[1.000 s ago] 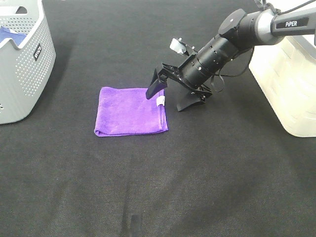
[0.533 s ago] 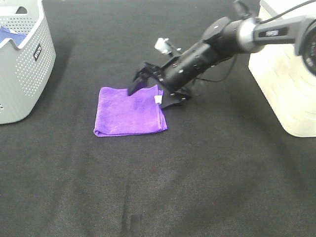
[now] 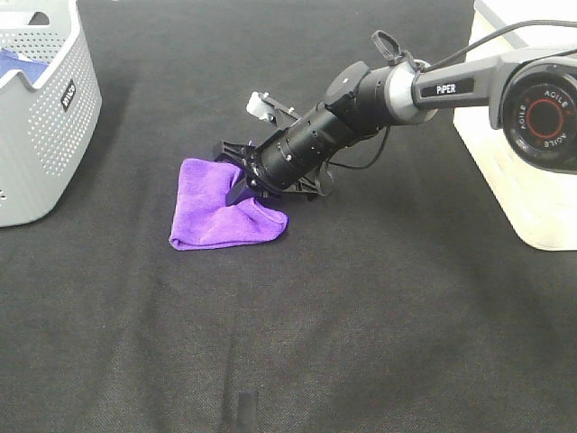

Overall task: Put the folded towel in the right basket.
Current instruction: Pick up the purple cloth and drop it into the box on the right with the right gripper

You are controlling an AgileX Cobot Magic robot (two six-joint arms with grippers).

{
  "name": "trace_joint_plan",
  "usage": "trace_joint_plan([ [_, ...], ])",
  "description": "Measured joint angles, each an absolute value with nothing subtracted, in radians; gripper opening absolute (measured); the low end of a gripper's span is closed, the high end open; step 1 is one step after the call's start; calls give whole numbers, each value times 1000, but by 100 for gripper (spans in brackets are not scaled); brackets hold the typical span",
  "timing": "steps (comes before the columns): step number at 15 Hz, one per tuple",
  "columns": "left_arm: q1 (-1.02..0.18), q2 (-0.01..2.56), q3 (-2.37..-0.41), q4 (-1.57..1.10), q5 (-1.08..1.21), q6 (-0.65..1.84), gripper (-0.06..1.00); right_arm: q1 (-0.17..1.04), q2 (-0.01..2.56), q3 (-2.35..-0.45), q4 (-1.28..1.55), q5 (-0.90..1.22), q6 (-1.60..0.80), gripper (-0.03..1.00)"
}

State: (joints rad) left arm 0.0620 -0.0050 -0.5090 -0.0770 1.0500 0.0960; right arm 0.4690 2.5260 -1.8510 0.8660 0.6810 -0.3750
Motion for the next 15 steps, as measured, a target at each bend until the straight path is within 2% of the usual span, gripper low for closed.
trace_joint_plan([
  [3,62,-5,-509,-77,1050,96,99,471,2505,-1883,805,755,-353,4],
  [7,62,-5,-509,-77,1050,96,99,432,2315,-2094,603,1008,-220,4],
  [9,62,-5,-509,-77,1050,96,99,346,2228,-2199,555,1091,-190,4],
  [11,62,-5,-509,-77,1050,96,99,205,2167,-2302,491,1162,-152,4],
  [12,62,-5,-509,-77,1050,96,99,205,2167,-2302,491,1162,-152,4],
  [15,62,-5,-509,-77,1050,96,99,-43,2141,-2400,453,1200,-108,4],
])
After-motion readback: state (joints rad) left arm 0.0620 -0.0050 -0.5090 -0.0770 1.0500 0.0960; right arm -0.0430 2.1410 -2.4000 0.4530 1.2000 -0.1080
